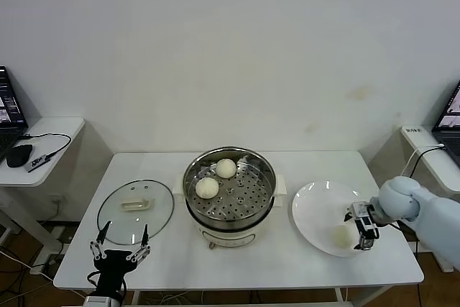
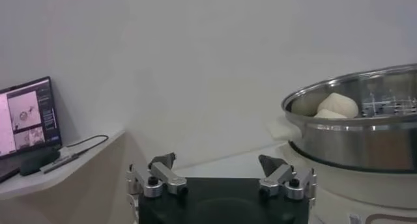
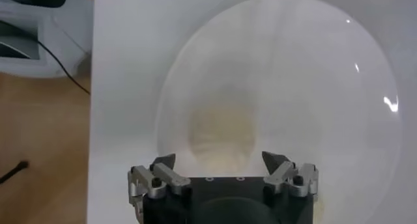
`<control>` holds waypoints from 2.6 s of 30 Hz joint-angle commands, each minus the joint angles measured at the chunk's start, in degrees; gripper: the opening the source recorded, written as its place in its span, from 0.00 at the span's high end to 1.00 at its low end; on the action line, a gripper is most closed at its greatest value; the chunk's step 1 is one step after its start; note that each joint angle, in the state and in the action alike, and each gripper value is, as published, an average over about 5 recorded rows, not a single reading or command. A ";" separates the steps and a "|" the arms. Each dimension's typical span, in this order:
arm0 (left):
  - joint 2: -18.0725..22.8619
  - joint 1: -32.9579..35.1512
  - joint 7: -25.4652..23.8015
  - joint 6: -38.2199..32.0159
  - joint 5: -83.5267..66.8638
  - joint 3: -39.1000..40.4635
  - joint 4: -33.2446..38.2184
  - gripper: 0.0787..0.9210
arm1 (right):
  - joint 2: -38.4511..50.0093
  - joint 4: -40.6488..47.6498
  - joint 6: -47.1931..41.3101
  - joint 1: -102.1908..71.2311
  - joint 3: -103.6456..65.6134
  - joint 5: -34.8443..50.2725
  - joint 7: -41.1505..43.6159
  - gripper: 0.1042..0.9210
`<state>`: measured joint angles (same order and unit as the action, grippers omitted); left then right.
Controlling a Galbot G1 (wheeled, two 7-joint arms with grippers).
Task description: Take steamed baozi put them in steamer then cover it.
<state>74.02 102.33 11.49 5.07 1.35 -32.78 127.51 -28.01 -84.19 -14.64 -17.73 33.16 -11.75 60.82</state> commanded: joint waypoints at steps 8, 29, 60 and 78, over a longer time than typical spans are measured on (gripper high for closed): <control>-0.39 -0.35 -0.06 -0.01 -0.25 -0.22 -0.46 0.12 | -4.33 3.58 -1.07 -1.83 -1.00 -1.21 -1.24 0.14; -0.54 -0.72 -0.03 0.12 -0.47 0.35 0.19 0.12 | -0.13 0.66 -2.28 10.43 3.59 4.74 3.55 0.35; 0.54 -0.47 0.08 -0.07 -1.00 -1.21 0.44 0.12 | -28.48 1.14 -3.84 55.37 31.87 24.44 -0.90 0.34; 1.17 -0.73 0.25 -0.22 -2.26 -3.33 -0.34 0.12 | -35.04 -2.31 13.93 46.56 40.98 15.59 -6.53 0.34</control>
<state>75.04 101.62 11.68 4.93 -0.90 -35.84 127.38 -58.81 -85.19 -9.00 30.30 69.17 8.99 57.23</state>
